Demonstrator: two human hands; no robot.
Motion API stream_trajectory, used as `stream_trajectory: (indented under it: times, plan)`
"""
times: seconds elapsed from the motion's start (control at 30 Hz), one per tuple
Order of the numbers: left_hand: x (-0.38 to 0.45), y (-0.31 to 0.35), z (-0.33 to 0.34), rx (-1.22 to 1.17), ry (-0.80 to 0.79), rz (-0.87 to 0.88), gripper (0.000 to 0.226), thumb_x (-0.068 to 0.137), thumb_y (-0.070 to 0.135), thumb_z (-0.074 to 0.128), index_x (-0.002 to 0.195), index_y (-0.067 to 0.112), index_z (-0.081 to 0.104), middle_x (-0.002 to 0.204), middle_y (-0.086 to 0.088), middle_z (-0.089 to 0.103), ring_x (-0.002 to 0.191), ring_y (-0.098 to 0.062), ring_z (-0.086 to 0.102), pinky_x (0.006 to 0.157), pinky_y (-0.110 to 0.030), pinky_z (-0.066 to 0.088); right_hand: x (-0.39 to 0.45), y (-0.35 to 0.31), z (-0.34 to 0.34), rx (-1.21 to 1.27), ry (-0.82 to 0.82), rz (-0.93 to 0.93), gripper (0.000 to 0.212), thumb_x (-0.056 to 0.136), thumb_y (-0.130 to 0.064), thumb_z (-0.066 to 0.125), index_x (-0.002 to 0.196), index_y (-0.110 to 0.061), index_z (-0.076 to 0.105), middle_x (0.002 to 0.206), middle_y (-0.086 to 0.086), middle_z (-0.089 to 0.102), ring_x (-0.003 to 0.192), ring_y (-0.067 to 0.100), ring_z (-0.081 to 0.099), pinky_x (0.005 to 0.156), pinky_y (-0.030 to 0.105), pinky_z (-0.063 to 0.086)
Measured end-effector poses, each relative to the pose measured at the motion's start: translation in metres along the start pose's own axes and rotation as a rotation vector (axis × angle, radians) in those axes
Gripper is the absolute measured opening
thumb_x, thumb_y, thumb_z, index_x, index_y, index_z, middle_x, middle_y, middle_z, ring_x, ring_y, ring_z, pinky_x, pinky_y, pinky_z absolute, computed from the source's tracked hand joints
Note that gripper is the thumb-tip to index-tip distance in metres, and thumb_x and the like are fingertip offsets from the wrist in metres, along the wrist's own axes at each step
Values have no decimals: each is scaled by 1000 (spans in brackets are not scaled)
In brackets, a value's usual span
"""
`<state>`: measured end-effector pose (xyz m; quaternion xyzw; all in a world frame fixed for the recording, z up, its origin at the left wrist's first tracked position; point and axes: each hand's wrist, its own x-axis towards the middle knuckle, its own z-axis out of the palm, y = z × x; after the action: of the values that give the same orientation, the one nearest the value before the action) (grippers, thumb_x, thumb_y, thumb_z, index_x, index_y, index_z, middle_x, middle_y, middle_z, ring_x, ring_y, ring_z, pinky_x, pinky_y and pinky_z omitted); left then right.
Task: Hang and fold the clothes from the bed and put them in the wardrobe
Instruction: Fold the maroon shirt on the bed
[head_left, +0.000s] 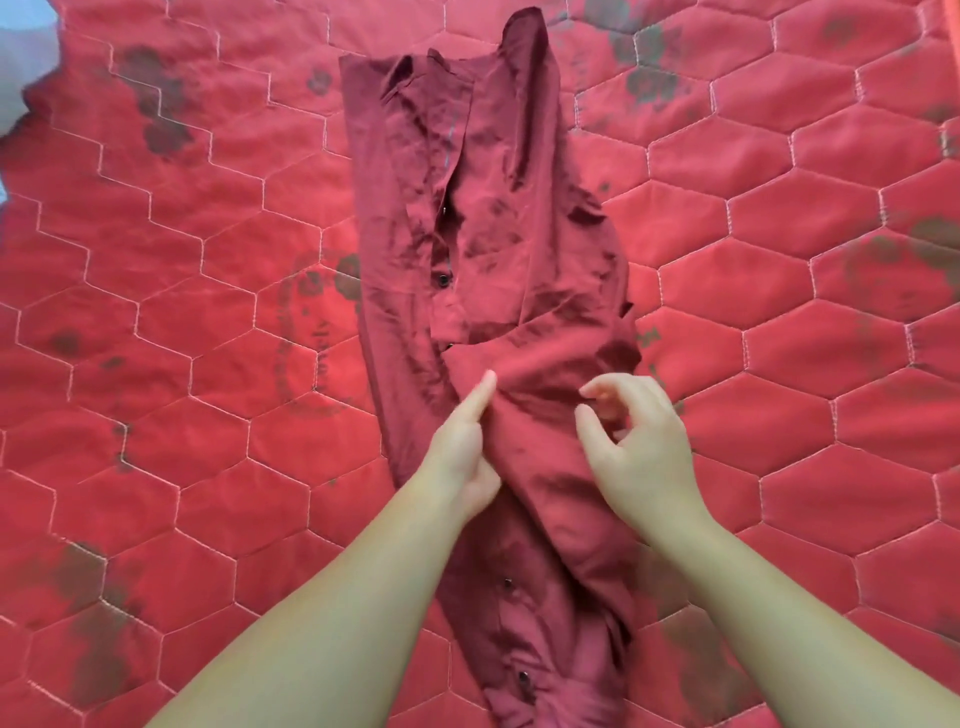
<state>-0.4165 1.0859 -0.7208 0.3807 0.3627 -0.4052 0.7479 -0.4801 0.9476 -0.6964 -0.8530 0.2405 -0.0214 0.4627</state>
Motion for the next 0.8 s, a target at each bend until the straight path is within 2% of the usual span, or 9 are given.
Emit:
stream_trajectory:
  times: [0.07,0.13,0.2,0.27,0.33,0.43,0.5,0.63,0.8]
  plan:
    - [8,3,-2,26,149,68,38,96,17,56,132,6,58,119,-17,68,111,-30,66,97,-48,51,-5,18,4,-67,-26,174,40,81,-23,73,117,-22,56,108,-5,49,94,16,55,90,39,49]
    - [5,10,-4,-29,81,32,36,97,15,51,130,3,59,122,-17,67,113,-30,64,98,-47,49,-9,29,4,-163,-99,314,65,78,-41,75,132,-27,44,120,-2,45,104,20,54,95,42,46]
    - [0,14,-7,-65,54,9,36,97,14,49,129,1,59,123,-18,66,113,-30,64,99,-47,48,-11,35,3,-255,-143,346,73,76,-49,73,137,-29,38,123,1,46,111,22,53,94,41,46]
    - [6,15,-15,-60,177,67,34,96,6,50,129,4,58,123,-18,66,110,-30,65,98,-47,49,-10,34,2,-295,-140,324,71,77,-49,72,136,-29,38,121,2,47,114,24,52,91,40,45]
    - [13,18,-20,-19,320,155,28,96,1,49,119,10,61,118,-16,67,97,-27,66,93,-44,52,-6,31,2,-293,-98,242,68,79,-46,71,137,-29,39,124,2,45,115,24,51,93,41,45]
    - [17,25,-22,36,290,266,29,95,-4,46,111,14,64,108,-13,70,90,-24,67,89,-41,55,3,27,6,-450,-62,-62,69,83,-43,68,144,-29,39,142,7,37,127,29,41,103,44,37]
    - [16,28,-24,123,309,284,31,92,-6,47,106,15,65,103,-11,71,88,-24,65,89,-41,53,10,30,9,-653,-164,-235,63,85,-48,57,144,-30,43,150,10,36,132,33,39,102,47,37]
    - [12,39,-28,421,487,365,30,86,-4,54,94,22,68,86,4,70,78,-15,60,79,-33,50,19,37,10,-923,-374,-275,64,84,-58,37,136,-25,54,145,13,45,130,36,44,102,53,33]
    - [24,89,-23,759,593,641,32,84,9,61,112,24,63,101,3,63,86,-10,57,80,-22,45,67,5,17,-779,-224,-304,61,83,-54,44,132,-20,55,140,13,47,126,35,46,102,50,32]
